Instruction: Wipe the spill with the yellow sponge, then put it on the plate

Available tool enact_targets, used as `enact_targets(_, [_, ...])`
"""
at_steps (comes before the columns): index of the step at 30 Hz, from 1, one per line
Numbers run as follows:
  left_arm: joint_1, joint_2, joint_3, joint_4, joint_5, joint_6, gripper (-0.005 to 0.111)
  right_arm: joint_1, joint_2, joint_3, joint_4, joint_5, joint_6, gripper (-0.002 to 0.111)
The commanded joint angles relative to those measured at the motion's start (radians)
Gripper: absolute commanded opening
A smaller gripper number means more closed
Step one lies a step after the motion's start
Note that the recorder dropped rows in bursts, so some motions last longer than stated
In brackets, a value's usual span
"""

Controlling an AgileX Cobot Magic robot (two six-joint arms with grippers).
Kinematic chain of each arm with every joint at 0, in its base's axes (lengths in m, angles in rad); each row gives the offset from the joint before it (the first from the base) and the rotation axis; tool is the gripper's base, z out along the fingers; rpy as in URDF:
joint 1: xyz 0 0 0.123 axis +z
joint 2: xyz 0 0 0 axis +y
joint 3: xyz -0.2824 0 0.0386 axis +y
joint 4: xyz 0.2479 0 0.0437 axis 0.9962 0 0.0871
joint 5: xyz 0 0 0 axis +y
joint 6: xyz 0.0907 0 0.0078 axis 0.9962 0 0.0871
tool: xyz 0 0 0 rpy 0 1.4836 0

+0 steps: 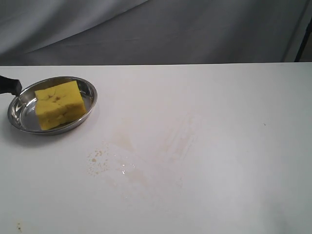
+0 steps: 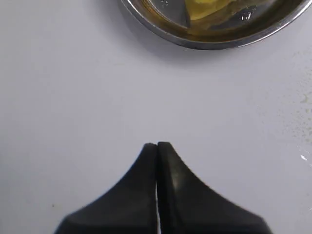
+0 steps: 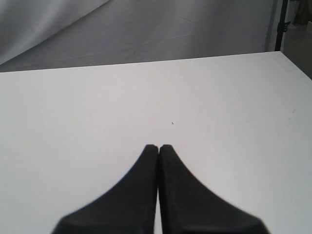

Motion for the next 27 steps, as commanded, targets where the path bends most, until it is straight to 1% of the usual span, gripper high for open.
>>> enact_targets(1, [0.108,-0.109,0.096,-0.086,-0.034,-0.013,0.000,-0.008,-0.006,0.002,-0.001,-0.016,-0.009,0.000])
enact_targets(2, [0.136,-0.127,0.113,-0.082,-0.025,-0.013,0.000,-0.008,-0.006,0.002,-0.001,-0.016,-0.009,0.000])
enact_targets(3, [0.179,-0.162,0.150,-0.072,-0.014,0.004,0.000,-0.008,-0.006,0.002,-0.001,-0.016,-0.009,0.000])
enact_targets(5, [0.205,-0.240,0.221,-0.084,-0.043,0.007,0.000,-0.008,-0.006,0.002,-0.001,-0.016,-0.009,0.000])
enact_targets(8, [0.205,-0.408,0.335,-0.168,-0.139,0.107,0.000,-0.008,-0.006,0.002,-0.001,-0.016,-0.009,0.000])
enact_targets(10, [0.205,-0.544,0.399,-0.228,-0.166,0.155,0.000,-0.008,-0.006,0.002,-0.001,-0.016,-0.009,0.000])
enact_targets(14, [0.205,-0.833,0.511,-0.243,-0.189,0.178,0.000,-0.008,-0.006,0.002,-0.001,-0.016,-0.009,0.000])
enact_targets(17, [0.205,-1.007,0.545,-0.243,-0.190,0.178,0.000,-0.008,-0.006,0.002,-0.001,-0.016,-0.009,0.000])
enact_targets(21, [0.205,-1.220,0.557,-0.243,-0.220,0.178,0.000,-0.008,-0.006,0.002,-0.001,-0.016,-0.009,0.000])
enact_targets(26, [0.205,-1.490,0.557,-0.243,-0.319,0.178,0.000,-0.008,-0.006,0.002,-0.001,-0.016,-0.009,0.000])
enact_targets(27, [0.205,-1.510,0.557,-0.236,-0.340,0.180,0.000,-0.008,-0.006,0.002,-0.001,-0.016,-0.009,0.000])
